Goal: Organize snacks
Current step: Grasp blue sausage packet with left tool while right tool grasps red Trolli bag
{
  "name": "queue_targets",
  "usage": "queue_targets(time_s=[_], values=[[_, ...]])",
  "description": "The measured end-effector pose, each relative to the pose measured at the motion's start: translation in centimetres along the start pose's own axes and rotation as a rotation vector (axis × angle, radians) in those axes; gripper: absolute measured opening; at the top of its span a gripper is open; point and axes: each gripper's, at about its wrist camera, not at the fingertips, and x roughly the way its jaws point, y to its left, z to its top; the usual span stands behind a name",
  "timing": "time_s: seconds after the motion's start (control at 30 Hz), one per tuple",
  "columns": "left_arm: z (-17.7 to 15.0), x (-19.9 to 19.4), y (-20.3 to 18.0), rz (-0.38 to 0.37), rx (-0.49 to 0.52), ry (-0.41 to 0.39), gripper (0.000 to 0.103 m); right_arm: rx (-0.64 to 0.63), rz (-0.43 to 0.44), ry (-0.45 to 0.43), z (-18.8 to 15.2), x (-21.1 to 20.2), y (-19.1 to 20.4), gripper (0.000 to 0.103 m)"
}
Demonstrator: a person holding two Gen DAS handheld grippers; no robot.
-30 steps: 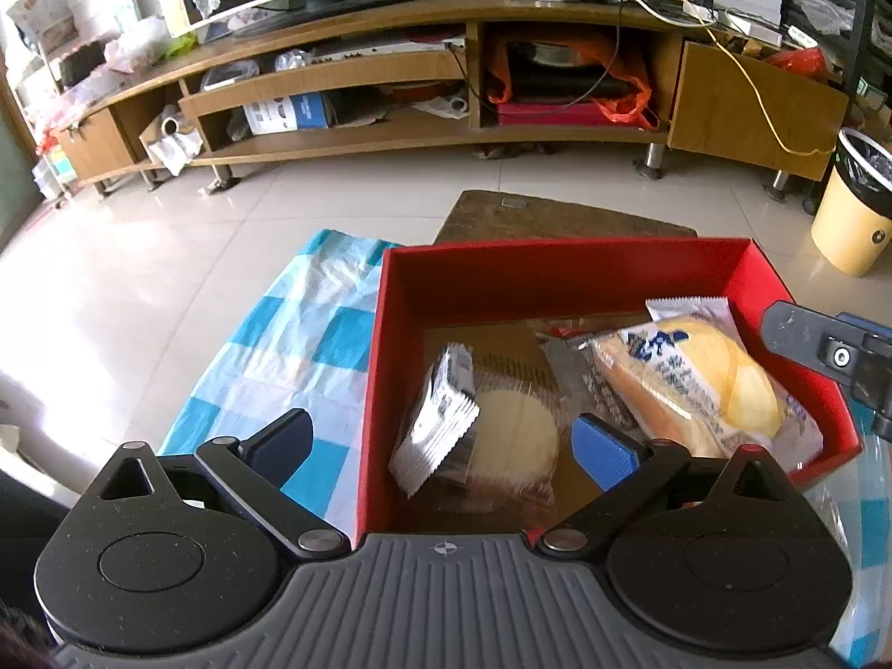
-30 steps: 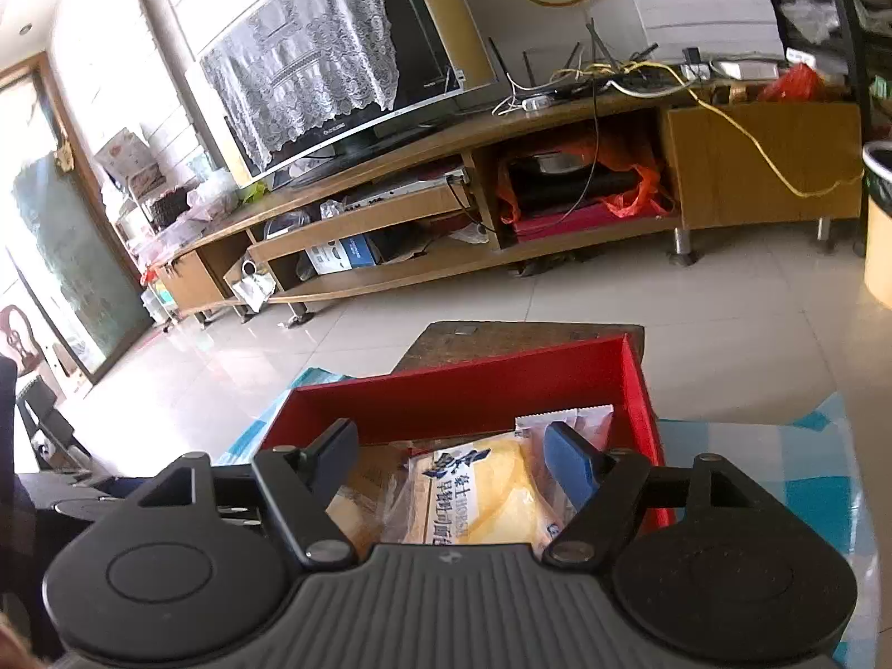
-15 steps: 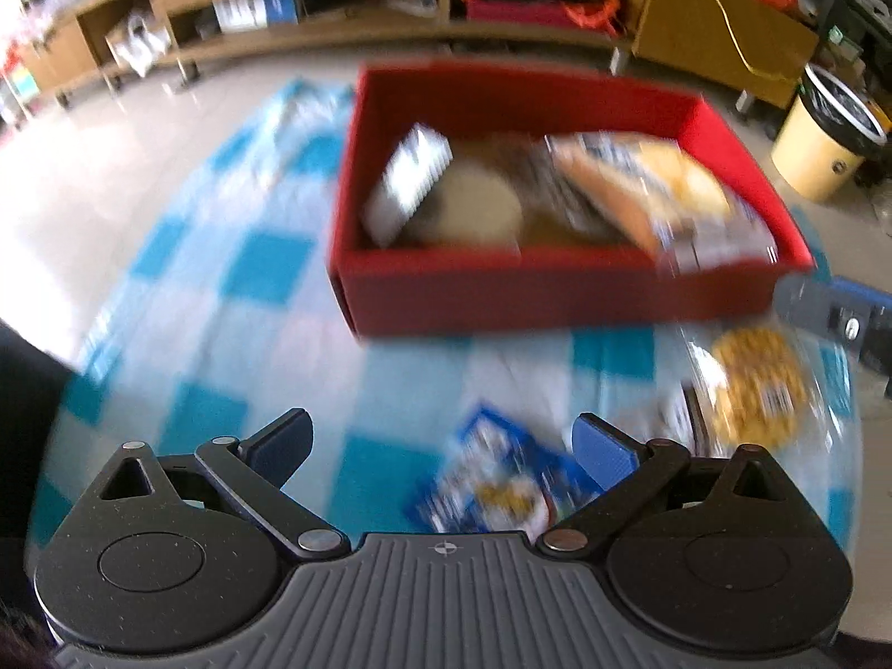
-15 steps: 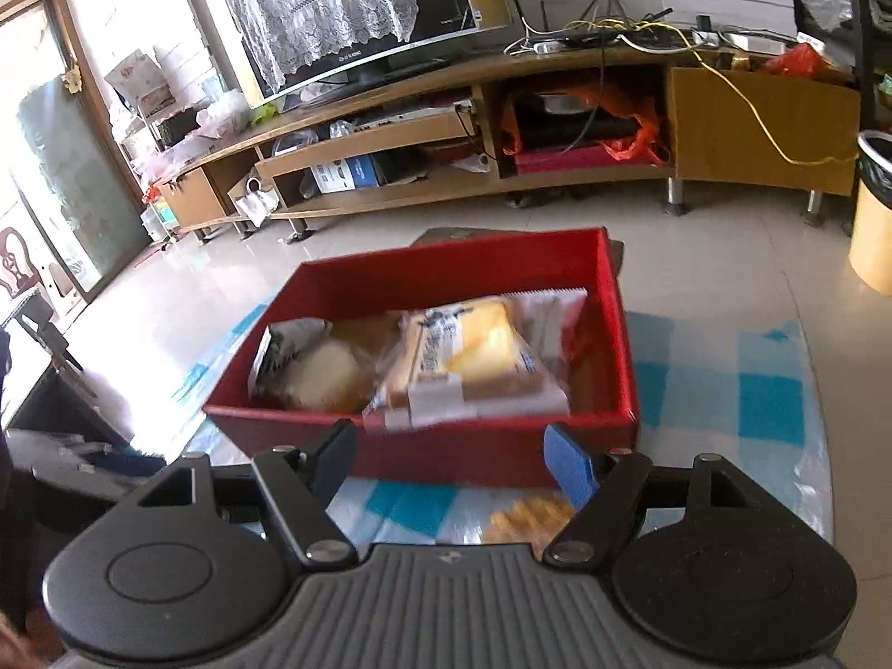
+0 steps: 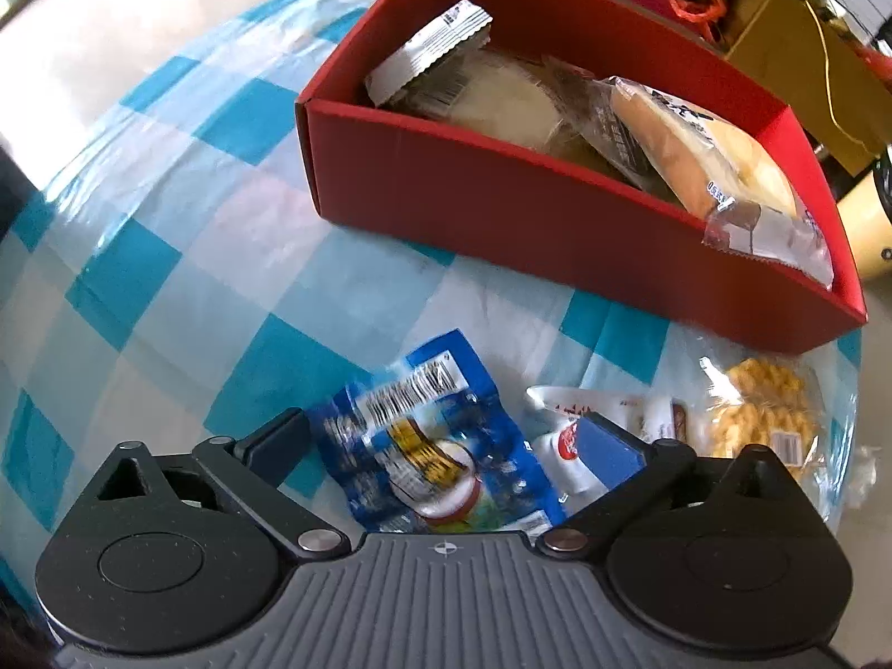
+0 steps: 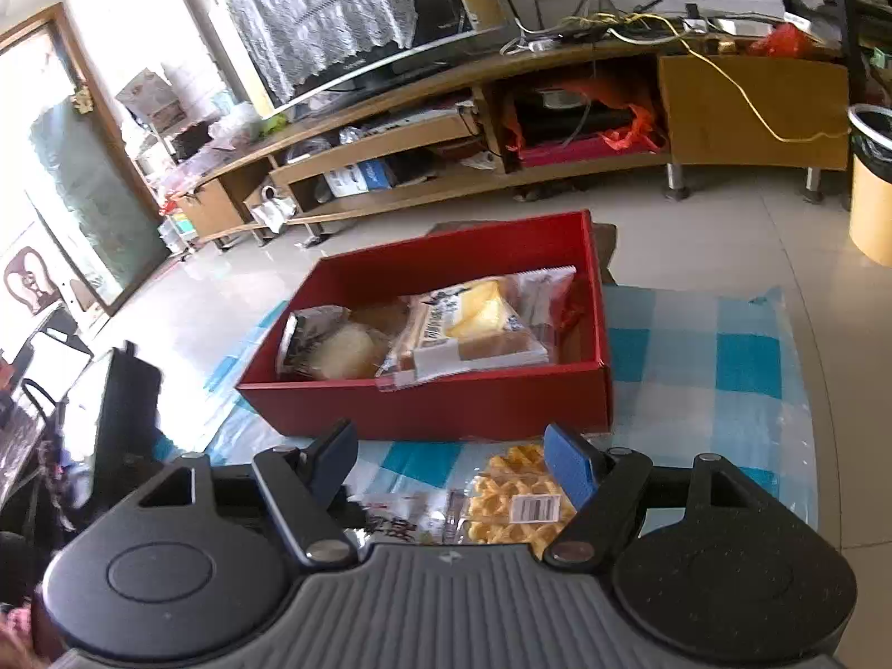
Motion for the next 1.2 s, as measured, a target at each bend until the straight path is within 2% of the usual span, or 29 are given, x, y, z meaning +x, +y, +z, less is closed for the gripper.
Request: queue_targets(time_s=[0.07,0.17,0.23,0.37,0.5,0.57,0.6,0.67,0.83,0.87,0.9,1.03,1.2], values=[[0.0,-0.2,0.4,-0.005,0.007,0.004,0.1,-0.001,0.006,0.009,0.0,-0.1,0.0,0.073],[-0.6,-1.0,1.8,0.022,0.069,-0.005,0.081,0.004,0.016,0.041,-0.1,0.1,0.0,0.073],[-1.1,-1.3,2.7,0.061,0.09,0.007,0.082,-0.008,0.013,0.058,-0.4,0.4,0.3,0.073],[-1.7,-1.6,3.8,0.057,0.105,0.0,0.081,-0.036,0.023,0.113,-1.4,1.2,1.1,0.073],[-2.3,-1.2,2.6,0.067,0.157,0.008,0.09,-0.059,-0.007,0.195,-3.3,2.4,1.6,0.073],[-2.7,-1.1,2.3,0.075,0.18,-0.008,0.09,-0.041,-0.003,0.25,-4.5,3.3,1.5,0.073],[-2.9,-1.2,2.0,0.084,0.202,-0.021,0.086,-0.035,-0.007,0.272,-5.0,3.7,1.5,0.073],[-3.4,-1.7,1.8,0.067,0.227,-0.036,0.079,-0.059,-0.021,0.311,-5.8,4.6,1.9,0.073],[-3.5,-2.2,2.6,0.039,0.235,-0.03,0.078,-0.102,-0.019,0.38,-6.6,6.8,2.6,0.075],[-3.5,-2.2,2.8,0.031,0.232,-0.025,0.078,-0.111,-0.013,0.387,-6.7,7.1,2.8,0.083],[-3.4,-2.2,3.3,0.022,0.228,-0.025,0.078,-0.128,-0.003,0.391,-6.7,7.3,3.1,0.085],[-3.1,-2.4,4.2,-0.014,0.212,-0.006,0.078,-0.189,0.024,0.405,-7.3,7.2,4.3,0.086],[-3.0,-2.3,4.5,-0.032,0.216,0.003,0.078,-0.218,0.048,0.478,-9.4,5.5,5.4,0.087]])
